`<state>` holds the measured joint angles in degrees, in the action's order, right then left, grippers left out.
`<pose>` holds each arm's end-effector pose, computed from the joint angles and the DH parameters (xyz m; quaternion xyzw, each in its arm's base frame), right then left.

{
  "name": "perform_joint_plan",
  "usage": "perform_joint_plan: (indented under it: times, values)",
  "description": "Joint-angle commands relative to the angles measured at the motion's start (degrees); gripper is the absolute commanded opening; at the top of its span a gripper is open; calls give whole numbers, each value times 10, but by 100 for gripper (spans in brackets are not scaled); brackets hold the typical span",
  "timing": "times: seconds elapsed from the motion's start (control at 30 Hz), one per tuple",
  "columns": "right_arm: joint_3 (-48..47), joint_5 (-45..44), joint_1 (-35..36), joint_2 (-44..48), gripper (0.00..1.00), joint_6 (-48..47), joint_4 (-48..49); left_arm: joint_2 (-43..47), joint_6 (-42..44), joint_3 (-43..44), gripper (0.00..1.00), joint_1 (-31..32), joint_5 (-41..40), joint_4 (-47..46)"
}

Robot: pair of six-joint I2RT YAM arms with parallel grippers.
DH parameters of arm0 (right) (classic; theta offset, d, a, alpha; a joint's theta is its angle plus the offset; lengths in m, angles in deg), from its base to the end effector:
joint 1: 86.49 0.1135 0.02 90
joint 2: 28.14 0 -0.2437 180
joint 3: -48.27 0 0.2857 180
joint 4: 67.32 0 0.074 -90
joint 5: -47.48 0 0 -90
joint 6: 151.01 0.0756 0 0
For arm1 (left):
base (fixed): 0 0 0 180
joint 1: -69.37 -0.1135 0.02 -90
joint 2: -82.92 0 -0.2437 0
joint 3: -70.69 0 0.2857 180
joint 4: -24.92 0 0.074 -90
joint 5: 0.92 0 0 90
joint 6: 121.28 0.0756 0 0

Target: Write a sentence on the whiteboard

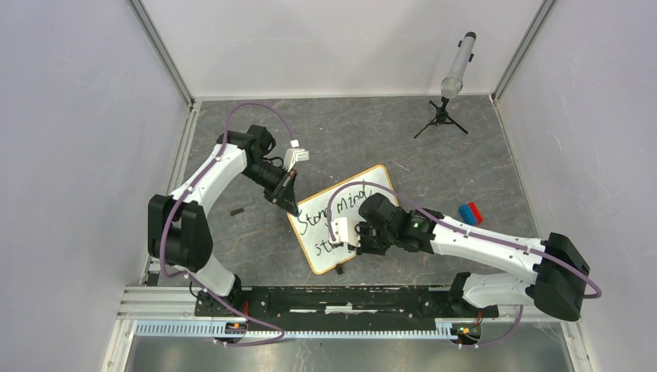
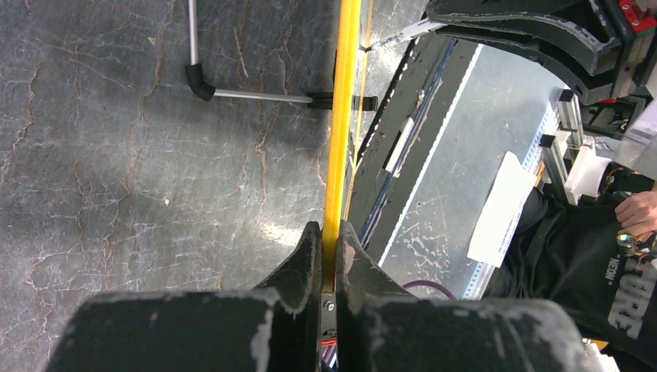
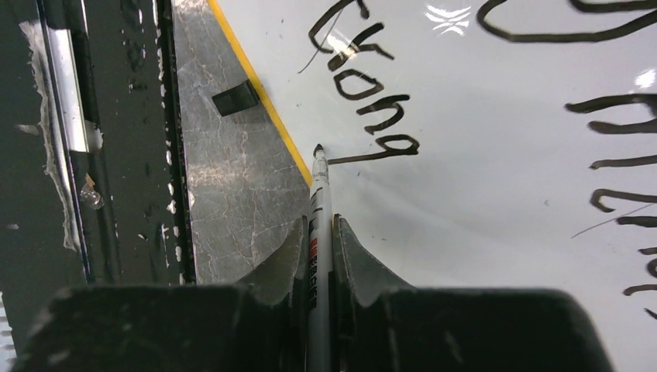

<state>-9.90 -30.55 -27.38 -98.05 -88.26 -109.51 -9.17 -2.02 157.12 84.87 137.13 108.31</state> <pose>0.1422 0.2682 0.1646 -0.6707 0.6675 0.1798 0.2689 0.2888 -0.1384 0.2043 0.3509 0.8433 -0.4033 0.0563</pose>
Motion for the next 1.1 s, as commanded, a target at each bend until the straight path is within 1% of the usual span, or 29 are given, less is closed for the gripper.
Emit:
perform_joint_plan:
  times: [0.0, 0.23, 0.37, 0.73, 1.07]
  values:
    - [-44, 13, 2, -1, 0, 1, 26, -5, -8, 11, 2, -1, -34, -28]
    - [-59, 24, 2, 32, 0, -3, 10, -5, -7, 10, 2, -1, -34, -28]
    - [-49, 15, -7, 52, 0, -10, -5, -4, -6, 11, 2, 0, -33, -28]
    - [-47, 73, -102, 76, 0, -26, -62, -5, 3, 8, 2, 0, -48, -27]
    - [-11, 110, -161, 101, 0, -31, -46, -8, -4, 6, 2, 0, -66, -37]
